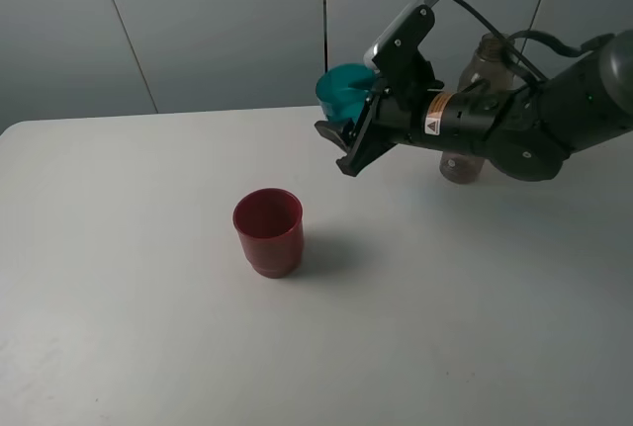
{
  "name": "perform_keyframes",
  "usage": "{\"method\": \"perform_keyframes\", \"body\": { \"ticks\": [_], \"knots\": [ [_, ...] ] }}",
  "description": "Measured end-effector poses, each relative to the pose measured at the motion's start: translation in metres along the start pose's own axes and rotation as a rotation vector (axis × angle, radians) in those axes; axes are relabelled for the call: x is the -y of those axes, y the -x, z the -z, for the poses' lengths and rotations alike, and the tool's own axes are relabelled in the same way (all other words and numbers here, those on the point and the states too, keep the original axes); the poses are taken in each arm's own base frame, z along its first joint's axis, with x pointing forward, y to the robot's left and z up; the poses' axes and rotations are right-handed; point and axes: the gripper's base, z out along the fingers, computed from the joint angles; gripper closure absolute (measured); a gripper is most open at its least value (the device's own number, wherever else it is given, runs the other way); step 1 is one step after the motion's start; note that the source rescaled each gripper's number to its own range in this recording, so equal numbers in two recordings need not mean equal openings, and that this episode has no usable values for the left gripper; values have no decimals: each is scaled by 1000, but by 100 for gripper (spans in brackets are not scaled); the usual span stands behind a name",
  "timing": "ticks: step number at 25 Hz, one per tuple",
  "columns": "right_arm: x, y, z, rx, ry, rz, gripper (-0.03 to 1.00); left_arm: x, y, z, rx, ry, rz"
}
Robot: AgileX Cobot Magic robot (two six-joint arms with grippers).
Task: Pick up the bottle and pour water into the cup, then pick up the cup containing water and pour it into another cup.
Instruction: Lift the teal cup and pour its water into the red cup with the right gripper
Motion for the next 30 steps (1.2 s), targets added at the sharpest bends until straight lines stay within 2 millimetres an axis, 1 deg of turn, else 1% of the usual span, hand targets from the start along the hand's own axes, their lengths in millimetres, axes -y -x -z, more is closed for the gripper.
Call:
{"method": "perform_keyframes", "body": {
  "ticks": [4,7,12,16,20,25,30],
  "knots": [
    [-2,5,4,7,20,58,86,0,0,0,0,0,0],
    [-12,9,2,7,47,97,86,0,0,0,0,0,0],
    [-32,17,-2,28,99,216,86,0,0,0,0,0,0],
    [-40,21,-5,35,87,274,86,0,0,0,0,0,0],
    [-43,20,-6,-6,51,352,86,0,0,0,0,0,0],
    [-43,20,-6,-16,42,398,86,0,0,0,0,0,0],
    [-51,24,-8,-8,41,481,86,0,0,0,0,0,0]
  ]
}}
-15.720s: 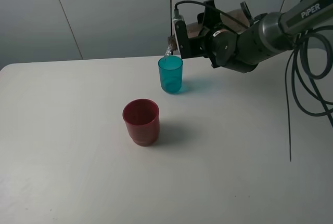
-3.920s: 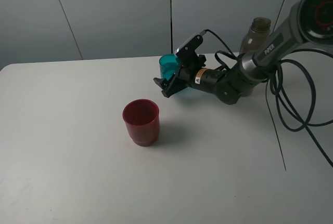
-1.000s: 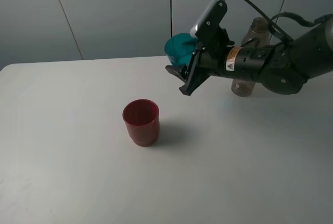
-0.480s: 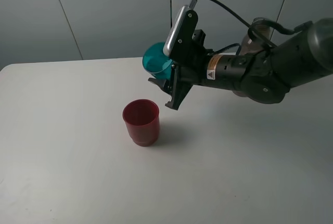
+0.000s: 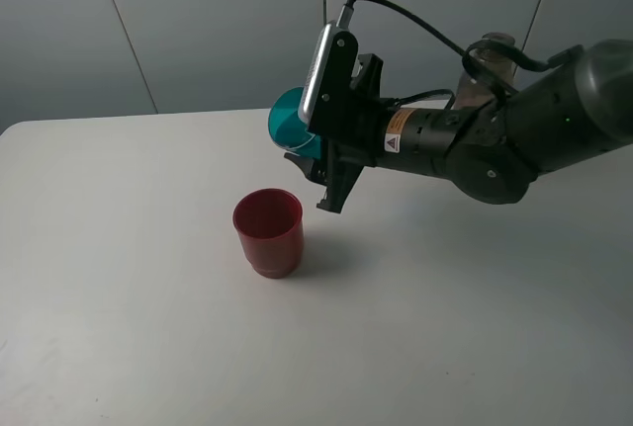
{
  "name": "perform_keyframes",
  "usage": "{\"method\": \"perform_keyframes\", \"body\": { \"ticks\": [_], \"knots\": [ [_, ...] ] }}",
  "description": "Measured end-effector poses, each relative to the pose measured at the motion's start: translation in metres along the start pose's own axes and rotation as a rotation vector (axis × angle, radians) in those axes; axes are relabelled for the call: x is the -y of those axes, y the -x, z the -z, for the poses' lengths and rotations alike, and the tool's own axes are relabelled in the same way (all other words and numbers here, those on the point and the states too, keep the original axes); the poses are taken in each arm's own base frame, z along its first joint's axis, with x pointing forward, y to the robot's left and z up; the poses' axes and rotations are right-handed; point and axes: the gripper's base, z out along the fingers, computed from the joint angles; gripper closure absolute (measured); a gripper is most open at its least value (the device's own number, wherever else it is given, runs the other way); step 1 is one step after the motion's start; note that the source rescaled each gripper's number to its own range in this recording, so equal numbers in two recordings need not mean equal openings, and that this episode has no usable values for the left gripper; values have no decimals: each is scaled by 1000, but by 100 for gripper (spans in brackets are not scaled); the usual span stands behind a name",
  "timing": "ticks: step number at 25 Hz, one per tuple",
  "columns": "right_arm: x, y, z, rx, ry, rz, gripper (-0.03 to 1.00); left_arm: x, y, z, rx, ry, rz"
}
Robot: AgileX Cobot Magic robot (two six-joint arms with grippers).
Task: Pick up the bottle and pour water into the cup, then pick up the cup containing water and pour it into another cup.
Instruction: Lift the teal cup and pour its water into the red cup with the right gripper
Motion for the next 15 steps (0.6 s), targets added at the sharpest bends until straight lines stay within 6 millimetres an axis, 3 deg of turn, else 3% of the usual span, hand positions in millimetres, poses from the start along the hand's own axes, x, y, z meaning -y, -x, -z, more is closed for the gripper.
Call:
{"method": "perform_keyframes", "body": {
  "ticks": [15],
  "knots": [
    [-3,4,-1,-4,-7,211,86,0,0,0,0,0,0]
  ]
}}
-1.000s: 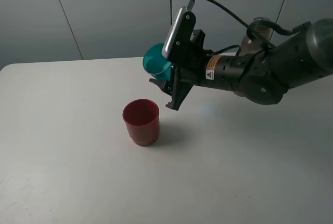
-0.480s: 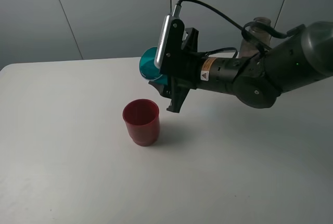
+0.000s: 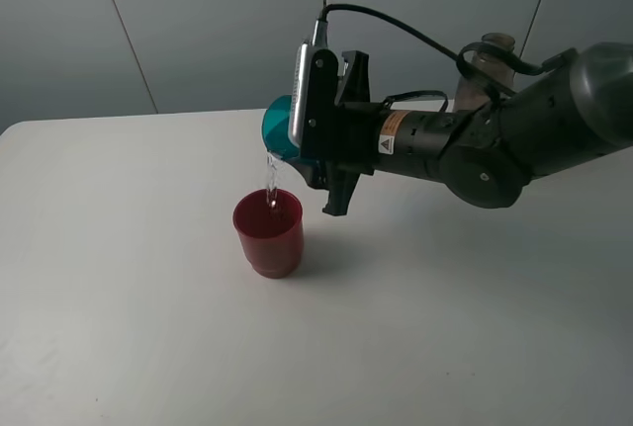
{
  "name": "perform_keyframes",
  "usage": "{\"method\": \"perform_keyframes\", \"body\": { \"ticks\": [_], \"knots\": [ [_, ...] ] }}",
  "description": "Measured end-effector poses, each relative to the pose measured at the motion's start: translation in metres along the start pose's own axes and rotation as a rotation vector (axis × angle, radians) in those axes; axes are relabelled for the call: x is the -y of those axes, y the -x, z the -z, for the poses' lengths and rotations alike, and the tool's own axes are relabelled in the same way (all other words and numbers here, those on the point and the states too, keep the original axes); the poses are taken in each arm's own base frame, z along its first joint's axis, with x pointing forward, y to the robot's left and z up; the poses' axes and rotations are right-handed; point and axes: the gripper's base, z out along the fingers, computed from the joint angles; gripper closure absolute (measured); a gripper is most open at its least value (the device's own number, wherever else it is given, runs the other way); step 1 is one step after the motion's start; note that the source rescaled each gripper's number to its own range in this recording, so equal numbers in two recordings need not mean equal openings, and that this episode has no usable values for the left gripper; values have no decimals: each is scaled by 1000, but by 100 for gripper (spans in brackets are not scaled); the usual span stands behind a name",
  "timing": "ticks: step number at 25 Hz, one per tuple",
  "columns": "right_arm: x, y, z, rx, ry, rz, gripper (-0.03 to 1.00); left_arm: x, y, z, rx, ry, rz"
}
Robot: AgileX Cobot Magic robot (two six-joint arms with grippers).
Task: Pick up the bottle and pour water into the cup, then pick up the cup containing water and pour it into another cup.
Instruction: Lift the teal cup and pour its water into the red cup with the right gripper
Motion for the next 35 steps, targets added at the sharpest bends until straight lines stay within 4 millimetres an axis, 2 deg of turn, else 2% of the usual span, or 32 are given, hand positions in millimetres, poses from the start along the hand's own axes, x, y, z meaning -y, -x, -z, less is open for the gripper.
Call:
{"method": "perform_keyframes", "body": {
  "ticks": [9,16,35],
  "knots": [
    [0,0,0,-5,-4,98,86,0,0,0,0,0,0],
    [8,0,-2,-24,-42,93,86,0,0,0,0,0,0],
    [13,-2,-3,-59,-72,239,86,0,0,0,0,0,0]
  ]
}}
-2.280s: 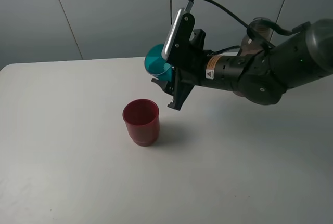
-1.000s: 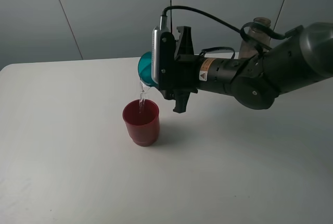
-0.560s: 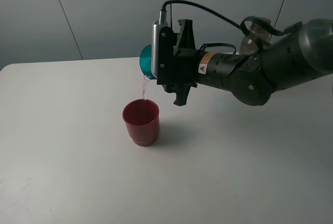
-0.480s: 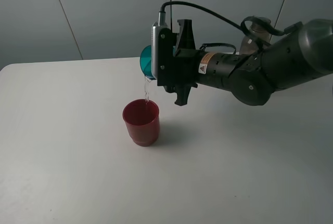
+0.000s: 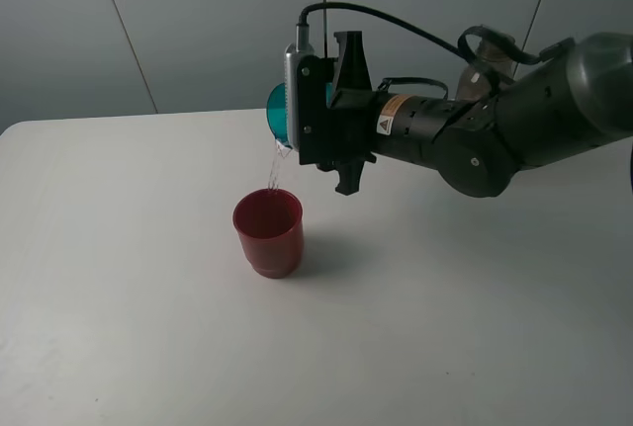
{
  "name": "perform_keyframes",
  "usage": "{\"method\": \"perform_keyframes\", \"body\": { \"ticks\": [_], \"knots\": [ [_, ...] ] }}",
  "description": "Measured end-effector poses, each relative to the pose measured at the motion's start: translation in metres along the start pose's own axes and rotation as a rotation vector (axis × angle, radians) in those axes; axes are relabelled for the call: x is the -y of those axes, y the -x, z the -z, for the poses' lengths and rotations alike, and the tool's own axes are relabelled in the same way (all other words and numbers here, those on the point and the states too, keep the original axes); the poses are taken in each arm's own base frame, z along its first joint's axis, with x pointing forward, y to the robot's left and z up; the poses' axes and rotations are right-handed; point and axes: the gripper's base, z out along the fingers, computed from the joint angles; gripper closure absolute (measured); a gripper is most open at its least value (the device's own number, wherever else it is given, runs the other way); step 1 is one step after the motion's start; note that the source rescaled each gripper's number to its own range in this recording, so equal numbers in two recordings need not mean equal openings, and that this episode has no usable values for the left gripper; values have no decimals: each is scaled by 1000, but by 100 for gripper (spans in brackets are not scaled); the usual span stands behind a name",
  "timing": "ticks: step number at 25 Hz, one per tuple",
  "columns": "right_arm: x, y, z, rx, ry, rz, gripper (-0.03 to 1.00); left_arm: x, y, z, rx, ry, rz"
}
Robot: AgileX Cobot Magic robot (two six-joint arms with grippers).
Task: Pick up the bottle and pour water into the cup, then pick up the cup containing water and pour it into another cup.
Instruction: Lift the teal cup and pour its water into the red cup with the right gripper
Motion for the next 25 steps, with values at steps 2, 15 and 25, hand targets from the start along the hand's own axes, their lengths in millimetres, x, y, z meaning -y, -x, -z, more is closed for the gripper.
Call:
{"method": "perform_keyframes", "body": {
  "ticks": [2,15,25],
  "knots": [
    [0,-1,0,-6,-2,9,86,0,0,0,0,0,0],
    [0,-1,0,-20,-6,91,86,0,0,0,0,0,-4],
    [0,1,0,-16,-5,169,86,0,0,0,0,0,-4]
  ]
}}
